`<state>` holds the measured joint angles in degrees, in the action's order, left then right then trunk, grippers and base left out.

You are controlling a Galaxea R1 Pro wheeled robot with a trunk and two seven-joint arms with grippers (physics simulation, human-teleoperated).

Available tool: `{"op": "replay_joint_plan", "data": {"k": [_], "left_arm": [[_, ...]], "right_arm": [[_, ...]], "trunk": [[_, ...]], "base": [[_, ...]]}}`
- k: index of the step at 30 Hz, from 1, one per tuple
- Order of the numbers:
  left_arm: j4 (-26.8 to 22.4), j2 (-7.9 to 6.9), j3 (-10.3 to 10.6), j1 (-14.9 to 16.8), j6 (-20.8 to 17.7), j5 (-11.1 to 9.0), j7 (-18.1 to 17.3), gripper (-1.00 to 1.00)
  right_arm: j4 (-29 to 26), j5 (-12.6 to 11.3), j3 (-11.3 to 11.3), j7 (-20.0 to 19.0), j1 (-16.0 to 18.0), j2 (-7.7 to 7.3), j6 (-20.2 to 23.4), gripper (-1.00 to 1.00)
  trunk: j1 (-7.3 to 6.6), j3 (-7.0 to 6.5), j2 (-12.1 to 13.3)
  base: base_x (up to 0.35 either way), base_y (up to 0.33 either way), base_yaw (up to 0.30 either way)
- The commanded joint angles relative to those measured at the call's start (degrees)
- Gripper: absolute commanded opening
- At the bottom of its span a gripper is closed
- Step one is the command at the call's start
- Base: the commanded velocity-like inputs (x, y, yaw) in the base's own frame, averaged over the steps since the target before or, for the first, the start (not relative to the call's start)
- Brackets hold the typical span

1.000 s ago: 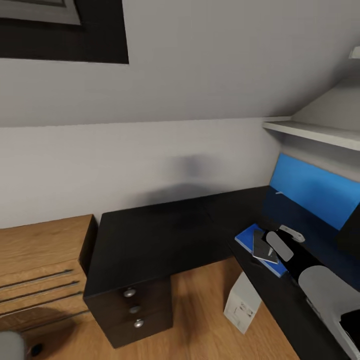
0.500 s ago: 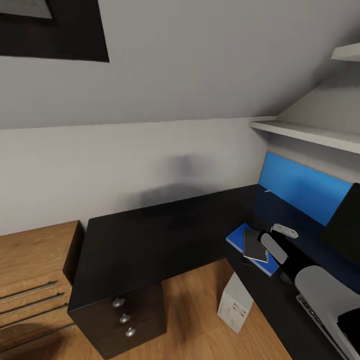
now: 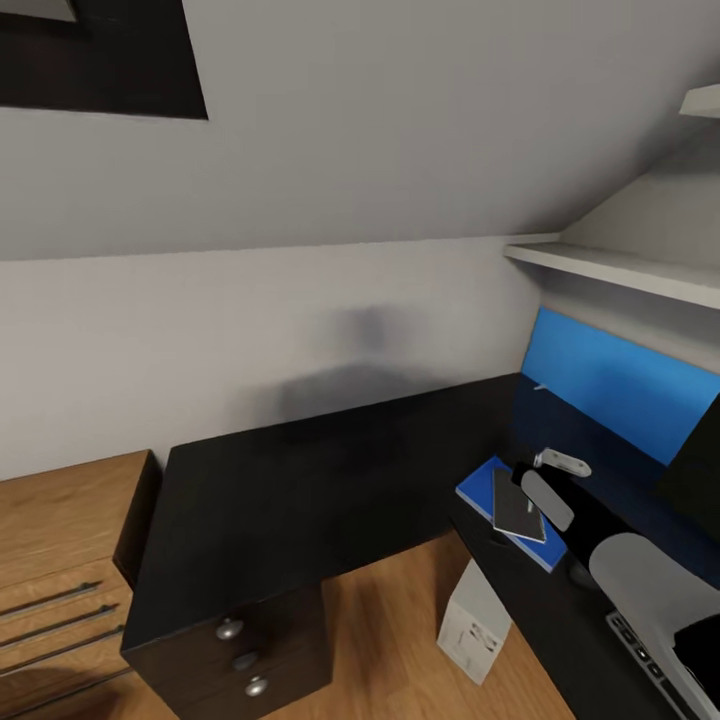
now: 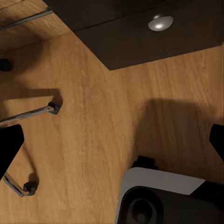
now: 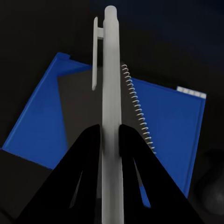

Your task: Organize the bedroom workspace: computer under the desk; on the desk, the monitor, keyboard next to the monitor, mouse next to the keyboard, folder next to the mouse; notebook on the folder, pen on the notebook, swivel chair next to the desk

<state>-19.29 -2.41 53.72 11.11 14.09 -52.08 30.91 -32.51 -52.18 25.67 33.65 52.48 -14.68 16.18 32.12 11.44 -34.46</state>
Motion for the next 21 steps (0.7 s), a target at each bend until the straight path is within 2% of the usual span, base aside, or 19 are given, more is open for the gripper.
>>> {"op": "replay_joint_plan", "data": {"k": [1,11,15,21], "left_arm": [[-0.12,-0.04,0.51,0.06,0.26,-0.62,0.29,1.00],[-0.13,0.76,0.68,0.06,0.31,-0.63,0.29,1.00],[-0.13,0.86,0.68,0.06,0.32,-0.59,0.29,1.00],[-0.13,0.91,0.69,0.06,0.24,-0.58,0.29,1.00]], "right_arm": [[0.04,-0.26,0.50,0.29,0.07,-0.09,0.26,-1.00],[3.75,-0.11,1.74,-0.24,0.07,-0.01,0.18,-1.00],[4.30,0.12,1.75,-0.25,0.07,0.00,-0.60,-1.00],[5.02,2.37,1.73,-0.27,0.07,0.07,-1.01,-1.00]], "trunk": [[0.03,0.10,-0.09],[0.03,0.10,-0.09],[0.03,0.10,-0.09],[0.03,0.10,-0.09]], "base": [[0.066,0.000,0.000],[0.096,0.000,0.000],[0.231,0.000,0.000],[0.108,0.000,0.000]]}}
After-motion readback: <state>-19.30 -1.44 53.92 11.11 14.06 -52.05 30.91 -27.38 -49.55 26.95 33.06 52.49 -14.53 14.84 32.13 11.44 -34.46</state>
